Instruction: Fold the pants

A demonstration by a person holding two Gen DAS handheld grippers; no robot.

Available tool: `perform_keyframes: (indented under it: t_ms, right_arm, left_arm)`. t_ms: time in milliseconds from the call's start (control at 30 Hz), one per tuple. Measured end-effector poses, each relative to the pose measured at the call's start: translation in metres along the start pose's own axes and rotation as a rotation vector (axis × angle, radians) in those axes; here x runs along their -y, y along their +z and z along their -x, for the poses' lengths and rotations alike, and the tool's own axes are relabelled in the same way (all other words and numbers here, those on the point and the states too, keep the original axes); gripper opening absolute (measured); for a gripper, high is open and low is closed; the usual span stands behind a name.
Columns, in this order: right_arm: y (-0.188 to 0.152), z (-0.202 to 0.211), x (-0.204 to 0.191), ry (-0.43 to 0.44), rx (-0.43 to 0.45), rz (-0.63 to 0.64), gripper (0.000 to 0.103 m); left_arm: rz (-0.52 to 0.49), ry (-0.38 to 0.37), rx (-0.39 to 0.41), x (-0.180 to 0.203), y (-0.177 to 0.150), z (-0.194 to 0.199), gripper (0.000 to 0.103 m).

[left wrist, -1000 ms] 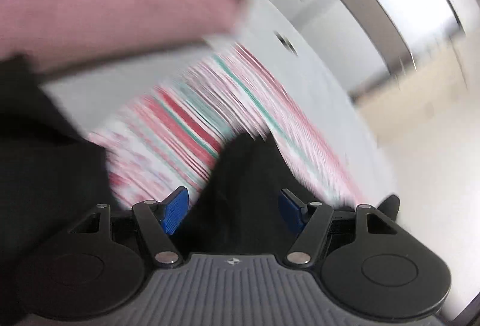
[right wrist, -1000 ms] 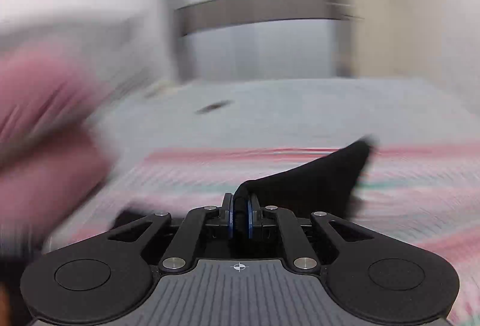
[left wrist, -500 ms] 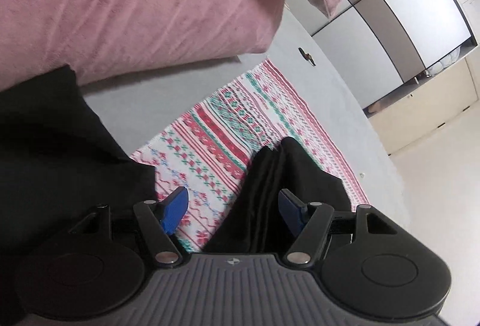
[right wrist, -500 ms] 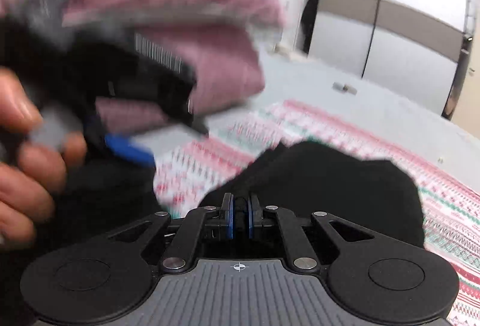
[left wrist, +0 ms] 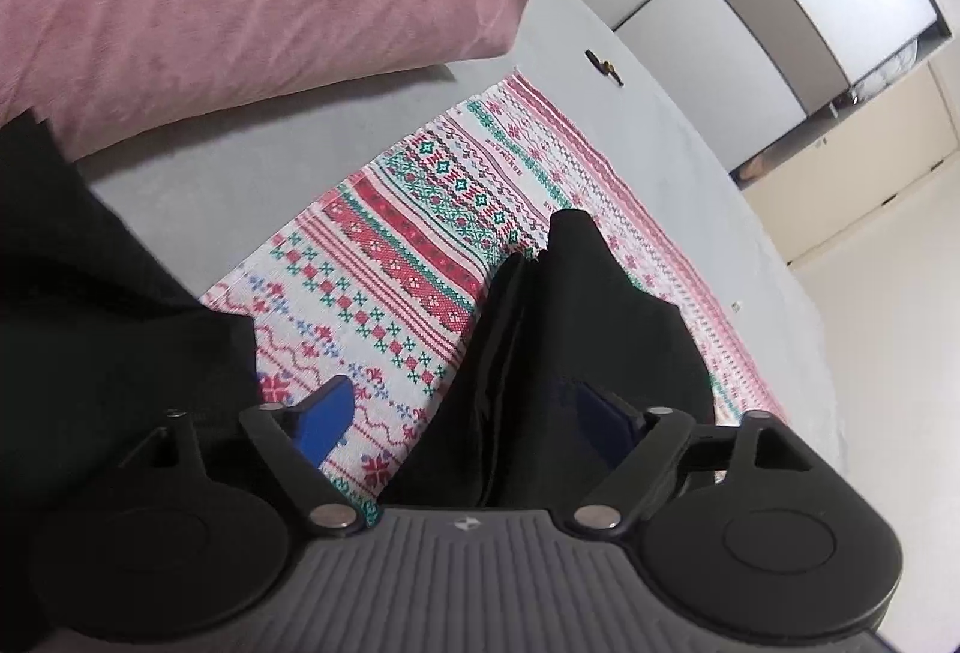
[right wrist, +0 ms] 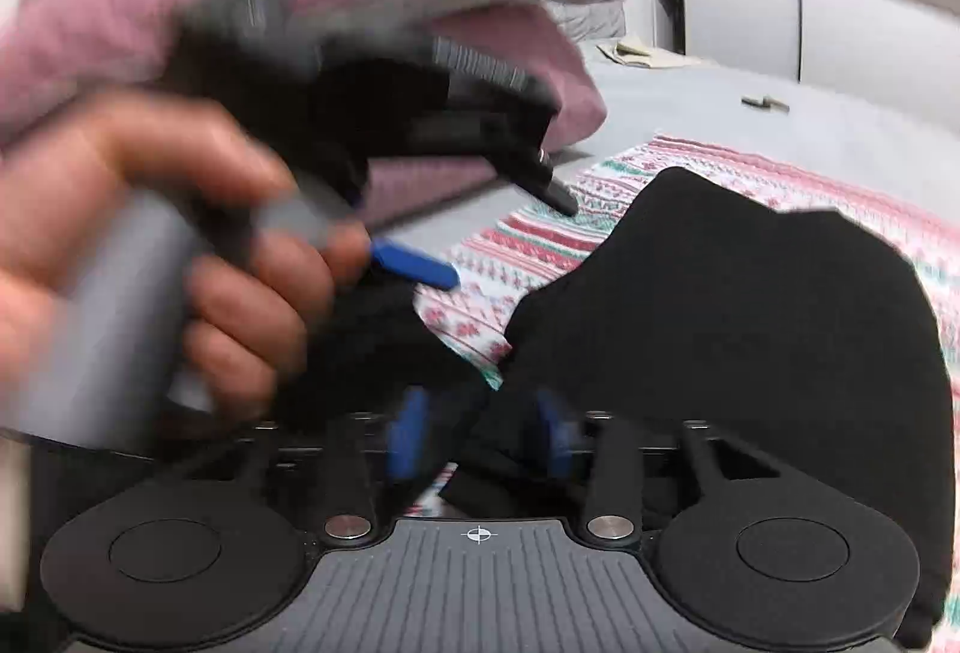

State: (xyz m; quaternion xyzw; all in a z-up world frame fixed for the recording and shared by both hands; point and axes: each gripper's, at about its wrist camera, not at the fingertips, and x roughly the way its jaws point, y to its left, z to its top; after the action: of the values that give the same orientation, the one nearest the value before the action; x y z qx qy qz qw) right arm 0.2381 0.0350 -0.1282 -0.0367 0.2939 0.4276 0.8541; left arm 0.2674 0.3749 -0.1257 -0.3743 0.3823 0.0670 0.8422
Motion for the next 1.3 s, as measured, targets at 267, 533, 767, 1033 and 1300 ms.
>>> perform_keyframes:
  t_ms: [267,533,767,1033,1300]
  right_arm:
    - [-0.008,0.066,0.141,-0.194,0.092,-0.437,0.056]
    - [-0.037,0.038,0.238,-0.126,0.041,-0.803,0.057]
    - [-0.024,-0.004,0.243,-0.034,0.058,-0.826,0.057]
    - [-0.003,-0.012,0.212,-0.167,0.026,-0.640,0.020]
    - [0.027,0.024,0.189,-0.249,0.046,-0.430,0.016]
  left_arm:
    - [-0.146,0.038,-0.041,0.035,-0.010,-0.034,0.103]
    - [-0.271,0.145,-0.080,0.047,-0.024,-0.063,0.103]
    - [-0.351,0.141,-0.081,0.056,-0.029,-0.073,0.103]
    - [-0.356,0.042,-0.060,0.058,-0.032,-0.075,0.065]
    - [-0.318,-0.034,-0.071,0.082,-0.045,-0.062,0.043]
